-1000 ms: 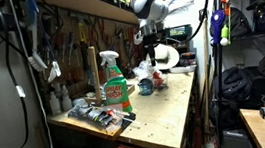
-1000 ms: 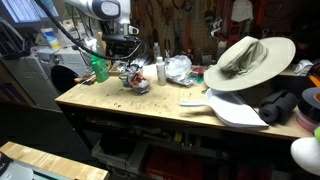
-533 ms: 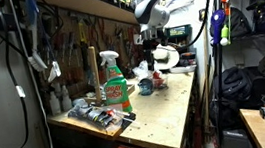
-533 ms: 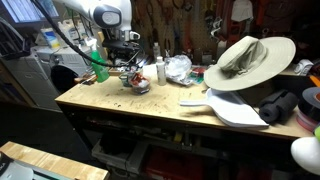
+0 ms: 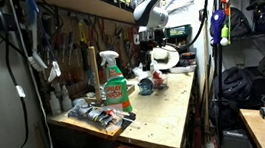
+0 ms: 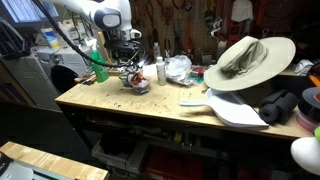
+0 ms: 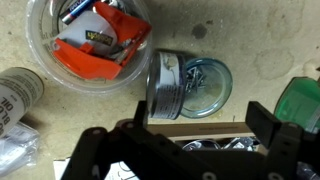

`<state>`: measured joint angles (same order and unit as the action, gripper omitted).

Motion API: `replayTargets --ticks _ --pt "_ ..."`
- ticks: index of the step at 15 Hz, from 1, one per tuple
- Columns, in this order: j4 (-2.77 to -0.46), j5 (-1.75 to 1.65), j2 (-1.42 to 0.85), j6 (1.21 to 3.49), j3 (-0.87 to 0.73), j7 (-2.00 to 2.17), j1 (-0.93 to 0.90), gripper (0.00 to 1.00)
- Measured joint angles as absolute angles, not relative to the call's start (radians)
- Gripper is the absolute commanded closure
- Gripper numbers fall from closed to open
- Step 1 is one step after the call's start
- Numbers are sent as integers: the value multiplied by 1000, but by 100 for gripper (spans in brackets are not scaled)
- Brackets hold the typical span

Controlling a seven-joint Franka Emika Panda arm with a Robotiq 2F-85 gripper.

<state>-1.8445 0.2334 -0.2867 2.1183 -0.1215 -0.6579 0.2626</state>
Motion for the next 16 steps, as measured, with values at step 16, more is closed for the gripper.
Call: replayTargets --ticks 16 --pt "-1843 192 -348 2218 -111 -431 257 6"
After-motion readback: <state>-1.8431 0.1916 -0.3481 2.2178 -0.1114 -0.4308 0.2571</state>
